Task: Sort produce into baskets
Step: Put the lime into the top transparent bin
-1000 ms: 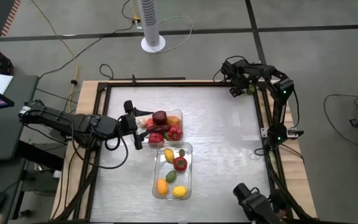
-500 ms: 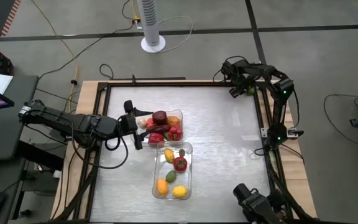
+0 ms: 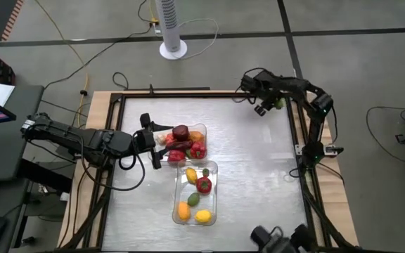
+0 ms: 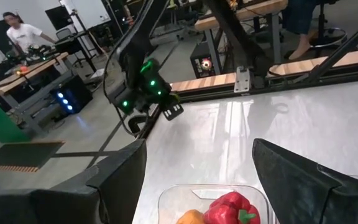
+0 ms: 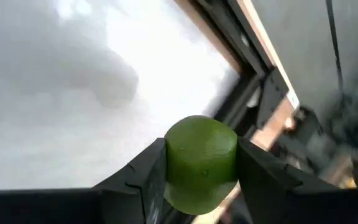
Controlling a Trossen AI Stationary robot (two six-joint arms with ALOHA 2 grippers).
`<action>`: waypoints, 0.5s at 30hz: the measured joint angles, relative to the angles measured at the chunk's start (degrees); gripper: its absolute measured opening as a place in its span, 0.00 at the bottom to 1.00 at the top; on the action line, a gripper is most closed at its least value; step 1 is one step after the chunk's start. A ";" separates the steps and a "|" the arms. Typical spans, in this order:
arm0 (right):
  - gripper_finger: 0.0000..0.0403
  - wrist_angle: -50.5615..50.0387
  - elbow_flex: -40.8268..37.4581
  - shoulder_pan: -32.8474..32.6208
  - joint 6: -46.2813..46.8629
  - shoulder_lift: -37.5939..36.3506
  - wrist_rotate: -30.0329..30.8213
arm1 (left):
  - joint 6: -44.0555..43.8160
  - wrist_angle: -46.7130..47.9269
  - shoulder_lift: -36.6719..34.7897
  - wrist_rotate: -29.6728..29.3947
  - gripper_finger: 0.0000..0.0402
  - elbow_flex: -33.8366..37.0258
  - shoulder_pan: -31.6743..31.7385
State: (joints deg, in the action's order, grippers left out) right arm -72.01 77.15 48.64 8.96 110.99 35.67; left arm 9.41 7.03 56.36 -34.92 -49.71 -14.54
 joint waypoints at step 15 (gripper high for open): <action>0.50 16.98 0.04 -41.66 -2.66 -22.94 -17.13 | -2.49 2.54 -2.52 -1.76 0.70 -0.02 -0.24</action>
State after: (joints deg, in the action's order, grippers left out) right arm -55.03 77.19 6.98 6.30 88.04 18.54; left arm 6.92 9.57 53.84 -36.68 -49.74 -14.78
